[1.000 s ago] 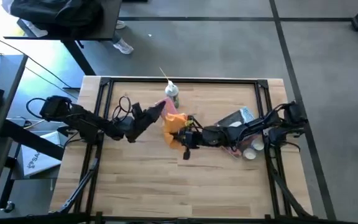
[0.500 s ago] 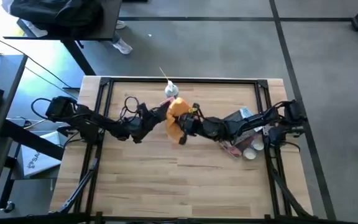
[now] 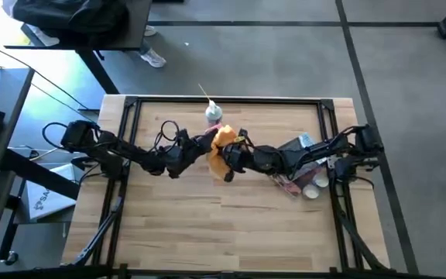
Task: Apply microfiber cloth
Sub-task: Wipe the back and front of the cellphone using the orange microfiber cloth
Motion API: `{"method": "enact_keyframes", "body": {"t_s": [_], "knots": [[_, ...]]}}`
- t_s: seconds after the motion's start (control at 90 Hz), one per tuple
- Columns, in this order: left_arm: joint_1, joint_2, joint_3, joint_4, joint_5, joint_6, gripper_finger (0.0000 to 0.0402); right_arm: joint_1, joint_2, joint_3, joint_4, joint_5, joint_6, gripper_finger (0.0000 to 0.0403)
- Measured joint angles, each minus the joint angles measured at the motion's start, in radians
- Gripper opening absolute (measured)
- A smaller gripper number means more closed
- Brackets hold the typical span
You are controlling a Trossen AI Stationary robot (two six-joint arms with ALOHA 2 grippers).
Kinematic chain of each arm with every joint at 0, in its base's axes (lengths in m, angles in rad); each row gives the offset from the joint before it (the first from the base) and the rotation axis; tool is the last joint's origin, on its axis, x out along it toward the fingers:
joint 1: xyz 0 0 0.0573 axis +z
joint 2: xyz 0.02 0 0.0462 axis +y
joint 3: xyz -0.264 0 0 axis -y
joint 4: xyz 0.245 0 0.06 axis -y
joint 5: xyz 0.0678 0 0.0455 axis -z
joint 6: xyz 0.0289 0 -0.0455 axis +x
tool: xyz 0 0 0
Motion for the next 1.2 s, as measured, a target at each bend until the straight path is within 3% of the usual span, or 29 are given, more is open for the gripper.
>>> {"method": "enact_keyframes", "body": {"t_s": [0.133, 0.267, 0.567, 0.756, 0.944, 1.044, 1.2], "knots": [[0.004, 0.0, 0.0, -0.01, 0.014, 0.0, 0.0015, 0.023, 0.0, 0.001, -0.021, 0.054, 0.015, 0.0], [0.019, -0.022, -0.012, -0.011, 0.024, -0.003, 0.0015, 0.055, -0.011, 0.001, -0.082, 0.041, 0.043, 0.0], [0.042, -0.149, -0.089, 0.0, 0.007, -0.007, 0.0015, 0.128, -0.082, -0.001, -0.267, 0.066, 0.144, 0.0], [0.039, -0.243, -0.156, -0.003, 0.006, -0.008, 0.0015, 0.17, -0.144, -0.002, -0.368, 0.214, 0.158, 0.0], [0.024, -0.301, -0.198, -0.005, 0.007, 0.005, 0.0015, 0.199, -0.197, -0.002, -0.371, 0.385, 0.068, 0.0], [0.019, -0.299, -0.198, -0.007, 0.008, 0.005, 0.0015, 0.189, -0.2, -0.002, -0.323, 0.382, 0.027, 0.0], [0.013, -0.265, -0.185, -0.01, 0.008, -0.017, 0.0015, 0.145, -0.191, -0.001, -0.273, 0.273, 0.01, 0.0]]}}
